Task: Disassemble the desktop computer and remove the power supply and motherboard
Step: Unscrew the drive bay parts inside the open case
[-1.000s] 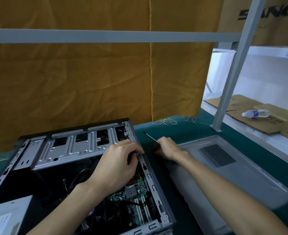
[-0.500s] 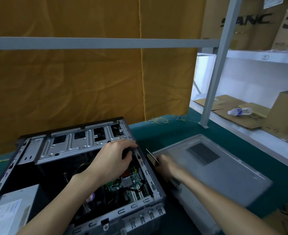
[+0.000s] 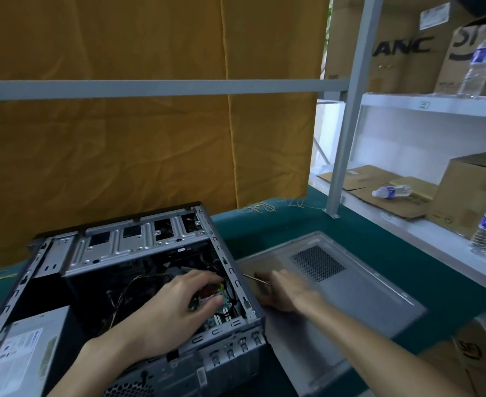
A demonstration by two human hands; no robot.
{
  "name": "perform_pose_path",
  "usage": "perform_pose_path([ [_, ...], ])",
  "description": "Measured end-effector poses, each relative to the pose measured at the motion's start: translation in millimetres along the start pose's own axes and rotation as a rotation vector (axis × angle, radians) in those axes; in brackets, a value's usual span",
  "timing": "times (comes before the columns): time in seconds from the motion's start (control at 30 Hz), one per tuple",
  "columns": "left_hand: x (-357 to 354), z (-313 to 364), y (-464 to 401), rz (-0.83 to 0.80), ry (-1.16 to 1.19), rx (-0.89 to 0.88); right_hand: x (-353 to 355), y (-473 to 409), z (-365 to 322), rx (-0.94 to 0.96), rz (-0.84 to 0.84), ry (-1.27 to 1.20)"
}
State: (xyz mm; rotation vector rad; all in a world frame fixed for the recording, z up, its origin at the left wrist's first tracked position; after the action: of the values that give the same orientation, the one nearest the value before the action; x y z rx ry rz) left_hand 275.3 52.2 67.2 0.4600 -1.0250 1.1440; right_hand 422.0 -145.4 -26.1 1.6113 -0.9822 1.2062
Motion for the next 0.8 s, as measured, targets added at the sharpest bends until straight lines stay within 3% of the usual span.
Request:
perform_pose_path([
  [0.33, 5.0, 9.3, 11.4, 0.121, 0.044, 0.048, 1.1, -15.6, -19.0, -0.158, -0.017, -0.207],
  [0.5, 12.5, 16.9, 34.0, 0.061, 0.069, 0.017, 24.8, 0.4, 4.6, -0.347, -0.182, -0.669],
  [0.67, 28.3, 14.0, 66.3, 0.020, 0.152, 0.058, 93.5, 38.5, 1.2, -0.276, -0.016, -1.199],
  [0.8, 43.9, 4.9, 77.3, 0.100, 0.008, 0.092, 123.2, 65.5, -35.8, -0.200, 0.014, -1.039],
])
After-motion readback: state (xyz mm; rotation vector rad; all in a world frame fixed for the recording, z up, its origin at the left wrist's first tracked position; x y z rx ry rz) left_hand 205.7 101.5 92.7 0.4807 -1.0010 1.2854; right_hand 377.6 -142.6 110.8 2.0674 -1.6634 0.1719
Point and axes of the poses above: each hand's wrist, its own y-axis away from the middle knuckle, its own x-axis out of the back of the hand, z = x × y, the point moved 6 cm from there along -y, towards the middle knuckle, and after that the axes turned 10 degrees about -x, right-handed, at the moved point
